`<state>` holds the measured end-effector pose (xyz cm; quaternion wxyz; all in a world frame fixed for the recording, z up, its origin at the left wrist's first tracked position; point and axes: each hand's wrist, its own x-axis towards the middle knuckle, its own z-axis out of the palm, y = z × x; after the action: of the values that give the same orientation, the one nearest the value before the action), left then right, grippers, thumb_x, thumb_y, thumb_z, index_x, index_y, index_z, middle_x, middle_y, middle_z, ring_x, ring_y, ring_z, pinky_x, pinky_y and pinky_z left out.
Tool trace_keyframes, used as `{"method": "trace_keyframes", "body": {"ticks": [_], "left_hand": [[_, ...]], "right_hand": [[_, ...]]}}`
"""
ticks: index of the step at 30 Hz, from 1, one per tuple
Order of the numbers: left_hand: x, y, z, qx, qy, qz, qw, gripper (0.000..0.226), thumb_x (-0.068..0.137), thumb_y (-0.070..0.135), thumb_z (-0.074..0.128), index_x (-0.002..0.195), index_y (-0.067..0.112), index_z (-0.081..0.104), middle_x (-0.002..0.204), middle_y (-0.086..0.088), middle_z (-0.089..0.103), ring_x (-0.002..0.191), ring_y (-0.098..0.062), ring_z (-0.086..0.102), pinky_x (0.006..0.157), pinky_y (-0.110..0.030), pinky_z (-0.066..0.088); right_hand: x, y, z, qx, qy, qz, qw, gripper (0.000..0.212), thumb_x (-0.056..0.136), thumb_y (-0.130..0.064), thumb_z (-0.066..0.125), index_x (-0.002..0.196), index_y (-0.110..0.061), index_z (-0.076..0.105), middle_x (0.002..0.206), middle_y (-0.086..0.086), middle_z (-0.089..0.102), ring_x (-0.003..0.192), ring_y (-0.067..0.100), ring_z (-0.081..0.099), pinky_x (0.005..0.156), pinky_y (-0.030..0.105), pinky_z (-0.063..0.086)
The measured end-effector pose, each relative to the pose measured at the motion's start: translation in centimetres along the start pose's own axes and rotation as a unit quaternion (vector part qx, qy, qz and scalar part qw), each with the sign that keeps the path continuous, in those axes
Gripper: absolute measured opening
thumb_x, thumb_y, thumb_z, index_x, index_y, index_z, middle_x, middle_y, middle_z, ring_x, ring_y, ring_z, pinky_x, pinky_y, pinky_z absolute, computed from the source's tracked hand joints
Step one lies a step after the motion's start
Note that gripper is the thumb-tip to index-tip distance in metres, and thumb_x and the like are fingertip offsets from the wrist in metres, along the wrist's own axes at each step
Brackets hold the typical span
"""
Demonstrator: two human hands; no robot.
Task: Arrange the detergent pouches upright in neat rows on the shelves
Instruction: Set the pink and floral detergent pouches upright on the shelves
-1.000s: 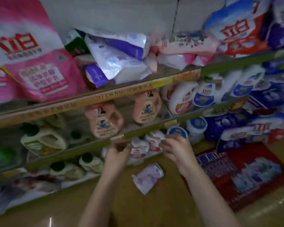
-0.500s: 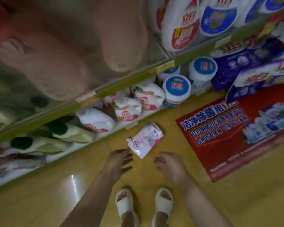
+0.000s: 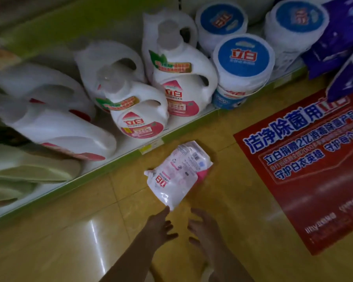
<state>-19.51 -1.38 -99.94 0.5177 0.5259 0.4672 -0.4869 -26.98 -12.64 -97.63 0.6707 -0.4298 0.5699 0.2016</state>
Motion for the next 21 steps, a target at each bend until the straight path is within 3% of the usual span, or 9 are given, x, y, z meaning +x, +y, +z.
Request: {"method": "trace_keyframes", "body": {"ticks": [2,4,6,8,11,14,16,19,21], "left_hand": [[3.0,0.4,0.9,-0.012,0.008,0.010,1.000,0.041,0.086,0.029,0.063,0.115,0.009,0.042,0.115,-0.014,0.043,0.106,-0.031,0.045,0.083,-0.050,0.043],[5.7,1.0,1.8,-0.027,-0.004,0.015,1.000,0.038,0.087,0.028,0.061,0.118,0.013,0.044,0.115,-0.011,0.047,0.112,-0.029,0.046,0.085,-0.046,0.042],[7.3,1.4,2.5,-0.076,-0.008,0.022,0.997,0.031,0.089,0.018,0.058,0.117,0.011,0.047,0.097,-0.010,0.055,0.090,-0.024,0.053,0.075,-0.038,0.046],[7.3,2.1,3.0,-0.113,-0.001,0.048,0.992,0.018,0.090,0.008,0.056,0.106,0.006,0.049,0.084,-0.010,0.053,0.075,-0.020,0.051,0.067,-0.034,0.049],[3.7,3.5,4.3,-0.094,0.015,0.107,0.990,0.007,0.088,-0.002,0.055,0.083,0.001,0.051,0.076,-0.013,0.051,0.067,-0.022,0.049,0.046,-0.025,0.054],[-3.6,4.7,6.2,-0.036,0.017,0.209,0.977,0.003,0.087,-0.001,0.057,0.088,0.002,0.056,0.080,-0.013,0.057,0.068,-0.022,0.054,0.055,-0.030,0.047],[-9.7,5.2,7.2,-0.010,-0.003,0.261,0.965,0.005,0.087,0.003,0.059,0.092,0.003,0.058,0.082,-0.010,0.061,0.069,-0.020,0.057,0.060,-0.029,0.044],[-18.9,5.4,6.9,0.012,-0.025,0.322,0.946,0.006,0.084,0.002,0.061,0.080,0.005,0.063,0.068,-0.005,0.065,0.059,-0.016,0.057,0.059,-0.027,0.043],[-24.5,5.1,6.2,0.025,-0.044,0.356,0.933,0.009,0.082,0.001,0.062,0.074,0.001,0.065,0.058,-0.005,0.065,0.051,-0.012,0.056,0.059,-0.026,0.044]], "right_hand": [[2.2,0.6,-0.4,-0.079,-0.006,-0.062,0.995,0.040,0.081,0.007,0.055,0.114,-0.015,0.059,0.074,0.002,0.067,0.066,0.009,0.061,0.062,0.025,0.052],[4.6,0.9,-0.9,-0.175,-0.014,-0.119,0.977,0.049,0.080,0.009,0.055,0.124,-0.012,0.055,0.102,0.008,0.069,0.089,0.017,0.064,0.086,0.032,0.053],[5.2,0.5,-1.2,-0.282,-0.016,-0.158,0.946,0.057,0.081,0.003,0.057,0.134,-0.015,0.045,0.128,0.004,0.057,0.112,0.017,0.055,0.099,0.023,0.042],[4.4,-0.3,-1.1,-0.337,0.013,-0.209,0.918,0.064,0.084,-0.008,0.061,0.141,-0.019,0.034,0.139,-0.002,0.045,0.127,0.013,0.042,0.104,0.017,0.029],[2.0,-2.2,-1.2,-0.357,0.051,-0.294,0.885,0.072,0.085,-0.013,0.062,0.144,-0.028,0.025,0.146,-0.008,0.033,0.136,0.009,0.031,0.109,0.020,0.026],[-1.5,-4.5,-1.4,-0.396,0.071,-0.322,0.857,0.078,0.084,-0.012,0.062,0.146,-0.033,0.018,0.153,-0.004,0.022,0.141,0.013,0.021,0.111,0.025,0.028],[-4.0,-6.7,-1.5,-0.389,0.098,-0.306,0.863,0.081,0.084,-0.018,0.064,0.146,-0.033,0.015,0.156,0.002,0.014,0.143,0.020,0.016,0.112,0.029,0.025],[-8.2,-10.0,-1.5,-0.378,0.072,-0.348,0.855,0.067,0.085,-0.031,0.062,0.143,-0.028,0.030,0.150,0.005,0.029,0.139,0.021,0.026,0.111,0.027,0.024],[-11.5,-11.1,-0.9,-0.367,0.017,-0.401,0.839,0.047,0.085,-0.036,0.059,0.131,-0.029,0.050,0.133,-0.002,0.054,0.125,0.015,0.047,0.103,0.027,0.038]]}}
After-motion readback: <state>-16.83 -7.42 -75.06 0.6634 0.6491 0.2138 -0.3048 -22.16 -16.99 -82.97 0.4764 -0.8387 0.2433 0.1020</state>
